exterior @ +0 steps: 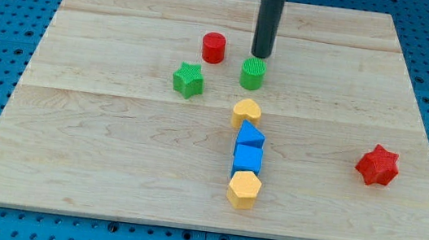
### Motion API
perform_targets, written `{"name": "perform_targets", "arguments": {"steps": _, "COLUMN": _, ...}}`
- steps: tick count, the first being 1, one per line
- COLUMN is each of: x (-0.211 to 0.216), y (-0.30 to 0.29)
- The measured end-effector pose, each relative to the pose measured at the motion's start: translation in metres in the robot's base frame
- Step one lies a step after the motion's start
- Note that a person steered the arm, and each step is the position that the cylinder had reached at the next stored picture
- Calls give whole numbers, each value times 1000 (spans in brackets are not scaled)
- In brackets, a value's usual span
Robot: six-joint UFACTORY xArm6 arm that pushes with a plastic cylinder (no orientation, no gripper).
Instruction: Push the green circle below red circle
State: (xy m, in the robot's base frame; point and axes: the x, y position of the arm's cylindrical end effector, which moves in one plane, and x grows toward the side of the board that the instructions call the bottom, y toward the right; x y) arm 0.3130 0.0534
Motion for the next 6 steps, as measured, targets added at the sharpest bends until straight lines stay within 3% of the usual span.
{"name": "perform_targets", "arguments": {"steps": 2, "x": 38, "y": 65}}
{"name": "perform_targets", "arguments": {"steps": 3, "x": 70, "y": 56}}
{"name": "perform_targets", "arguments": {"steps": 6, "x": 49, "y": -40}}
